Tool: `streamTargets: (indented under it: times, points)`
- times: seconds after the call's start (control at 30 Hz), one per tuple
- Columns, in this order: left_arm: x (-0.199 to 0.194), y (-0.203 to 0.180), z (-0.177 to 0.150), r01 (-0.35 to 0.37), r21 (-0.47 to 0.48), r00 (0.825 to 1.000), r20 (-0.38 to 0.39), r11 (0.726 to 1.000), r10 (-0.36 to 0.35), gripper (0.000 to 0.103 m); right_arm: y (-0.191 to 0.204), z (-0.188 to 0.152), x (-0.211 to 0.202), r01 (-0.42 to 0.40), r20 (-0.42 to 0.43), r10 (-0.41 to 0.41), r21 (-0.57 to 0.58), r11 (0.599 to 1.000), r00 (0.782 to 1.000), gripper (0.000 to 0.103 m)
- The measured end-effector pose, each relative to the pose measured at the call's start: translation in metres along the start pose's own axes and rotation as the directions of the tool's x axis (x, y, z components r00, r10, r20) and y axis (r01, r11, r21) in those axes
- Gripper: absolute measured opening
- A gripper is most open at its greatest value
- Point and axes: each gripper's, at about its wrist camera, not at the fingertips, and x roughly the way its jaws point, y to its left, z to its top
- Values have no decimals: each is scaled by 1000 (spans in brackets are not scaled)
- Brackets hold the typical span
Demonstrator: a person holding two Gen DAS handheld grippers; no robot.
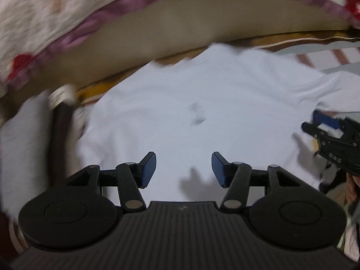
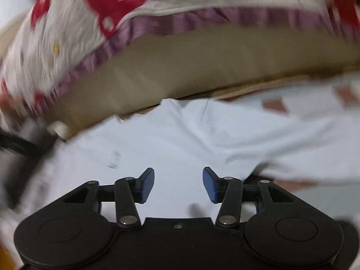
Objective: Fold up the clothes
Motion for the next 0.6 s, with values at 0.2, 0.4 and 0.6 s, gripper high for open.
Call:
streamTargets:
  times: [0.2,0.4,0.6]
  points:
    - [-44,30,-19,-96,111,995,-14,989,98,65,18,-18,21,36,-71,-48,-153,987,996,55]
    - [-24,56,-40,-40,23,999,17,999,40,68,23,-31,17,61,-72,-72,-146,987,995,56]
    - [10,71,-67,-4,-59,998,64,998,8,68,40,-43,10,32,-89,-39,-78,996,995,56]
